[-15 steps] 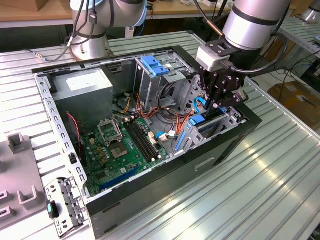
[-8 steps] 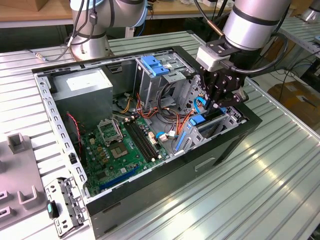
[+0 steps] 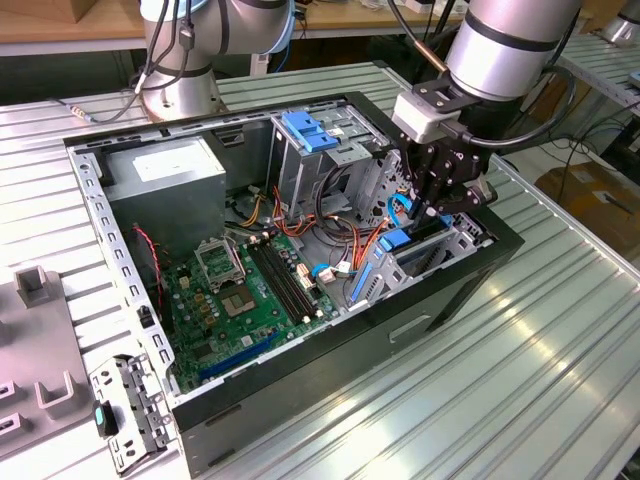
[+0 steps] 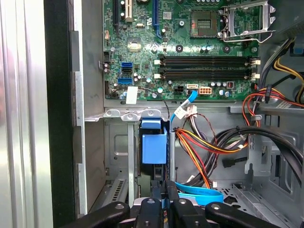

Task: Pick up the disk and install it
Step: 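Insert the second disk wire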

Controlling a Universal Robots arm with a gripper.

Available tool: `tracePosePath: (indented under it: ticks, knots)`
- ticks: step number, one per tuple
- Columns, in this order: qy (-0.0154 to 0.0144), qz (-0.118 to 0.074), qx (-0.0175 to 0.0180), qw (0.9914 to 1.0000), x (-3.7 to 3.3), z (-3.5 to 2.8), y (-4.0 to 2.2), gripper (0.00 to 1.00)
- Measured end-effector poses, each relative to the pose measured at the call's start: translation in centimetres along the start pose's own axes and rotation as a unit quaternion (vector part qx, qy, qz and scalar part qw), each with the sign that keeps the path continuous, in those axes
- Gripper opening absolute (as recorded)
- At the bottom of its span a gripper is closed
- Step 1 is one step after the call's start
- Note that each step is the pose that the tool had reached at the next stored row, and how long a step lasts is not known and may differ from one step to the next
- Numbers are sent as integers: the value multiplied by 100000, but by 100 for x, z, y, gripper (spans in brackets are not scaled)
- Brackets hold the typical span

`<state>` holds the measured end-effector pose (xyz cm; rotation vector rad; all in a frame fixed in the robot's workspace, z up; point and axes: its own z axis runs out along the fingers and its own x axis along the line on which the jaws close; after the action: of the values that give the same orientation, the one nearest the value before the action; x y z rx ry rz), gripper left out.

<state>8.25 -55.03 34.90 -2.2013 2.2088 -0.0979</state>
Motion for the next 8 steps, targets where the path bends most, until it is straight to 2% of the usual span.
tracePosePath:
  ticks: [8]
  knots:
    - [-2, -3, 2, 100000, 0, 25, 1, 16]
